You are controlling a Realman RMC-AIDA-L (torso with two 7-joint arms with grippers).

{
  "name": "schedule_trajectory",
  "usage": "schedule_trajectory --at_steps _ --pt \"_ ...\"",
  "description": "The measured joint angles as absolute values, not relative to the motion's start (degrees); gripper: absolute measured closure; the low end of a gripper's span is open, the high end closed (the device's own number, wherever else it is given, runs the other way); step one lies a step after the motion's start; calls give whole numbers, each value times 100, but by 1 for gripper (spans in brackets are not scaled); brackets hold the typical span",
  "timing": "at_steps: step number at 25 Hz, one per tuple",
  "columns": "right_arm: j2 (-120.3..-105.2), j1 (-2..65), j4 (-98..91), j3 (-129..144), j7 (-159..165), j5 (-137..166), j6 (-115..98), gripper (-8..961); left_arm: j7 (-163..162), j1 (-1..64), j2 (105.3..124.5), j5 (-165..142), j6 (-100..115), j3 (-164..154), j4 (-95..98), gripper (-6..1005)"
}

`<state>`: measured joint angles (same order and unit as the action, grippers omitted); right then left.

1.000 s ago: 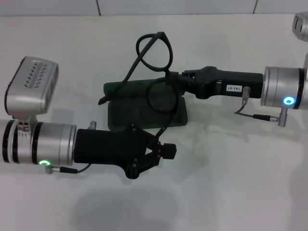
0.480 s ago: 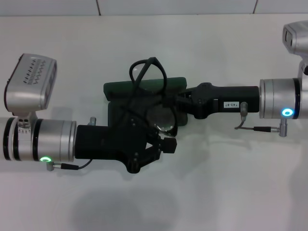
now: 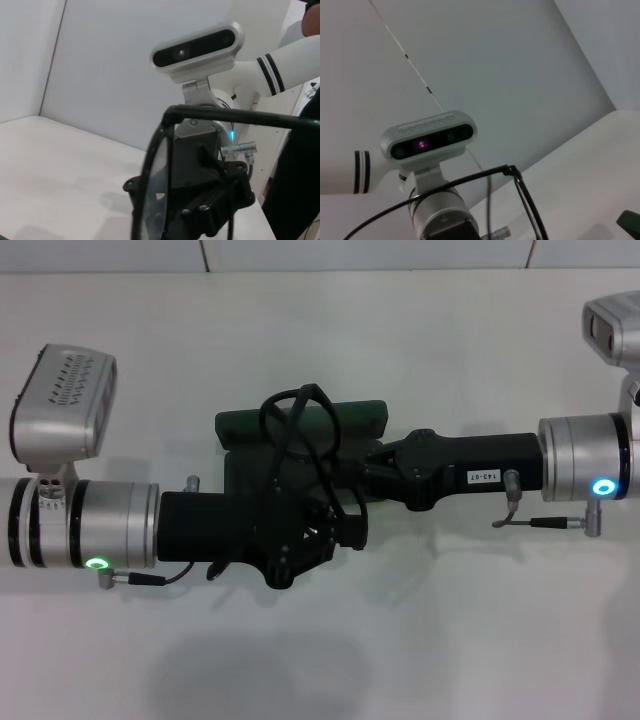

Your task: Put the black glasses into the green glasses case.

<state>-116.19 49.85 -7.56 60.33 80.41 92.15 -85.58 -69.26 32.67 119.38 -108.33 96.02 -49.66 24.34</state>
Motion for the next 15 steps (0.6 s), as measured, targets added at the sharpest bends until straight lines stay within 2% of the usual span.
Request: schedule_trajectory --at_steps 15 --pt "-11619 4704 -1000 5960 8009 9176 -8641 898 -6994 3253 11931 -10825 9620 -4965 2434 998"
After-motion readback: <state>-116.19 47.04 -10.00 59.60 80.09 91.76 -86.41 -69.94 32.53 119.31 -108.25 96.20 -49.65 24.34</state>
